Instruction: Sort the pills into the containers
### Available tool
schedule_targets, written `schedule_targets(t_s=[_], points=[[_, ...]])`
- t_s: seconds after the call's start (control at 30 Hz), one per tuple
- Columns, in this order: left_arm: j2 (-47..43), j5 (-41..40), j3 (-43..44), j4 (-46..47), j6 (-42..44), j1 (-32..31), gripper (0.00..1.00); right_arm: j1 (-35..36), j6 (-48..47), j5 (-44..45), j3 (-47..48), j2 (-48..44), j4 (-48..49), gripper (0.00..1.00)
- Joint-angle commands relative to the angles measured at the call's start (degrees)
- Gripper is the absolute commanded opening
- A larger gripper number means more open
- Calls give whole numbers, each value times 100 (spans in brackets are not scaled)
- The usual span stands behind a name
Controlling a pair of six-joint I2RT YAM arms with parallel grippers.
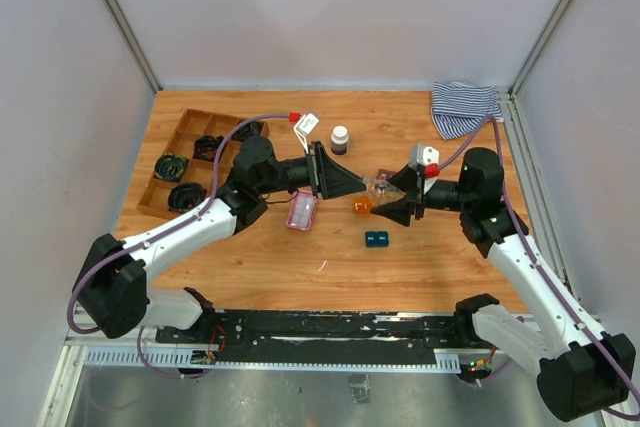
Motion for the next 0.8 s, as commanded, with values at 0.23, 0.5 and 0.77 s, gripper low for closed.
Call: schedule_targets(t_s=[0.23, 0.5, 0.77], points=[[-119, -167, 250, -597, 368, -82, 21, 270, -454, 358, 392, 180, -458, 1], [-113, -203, 329, -818, 472, -116, 21, 363, -681, 505, 468, 239, -683, 1], [-67, -259, 453, -1203, 640, -187, 21, 503, -907, 693, 538, 320, -907, 0]])
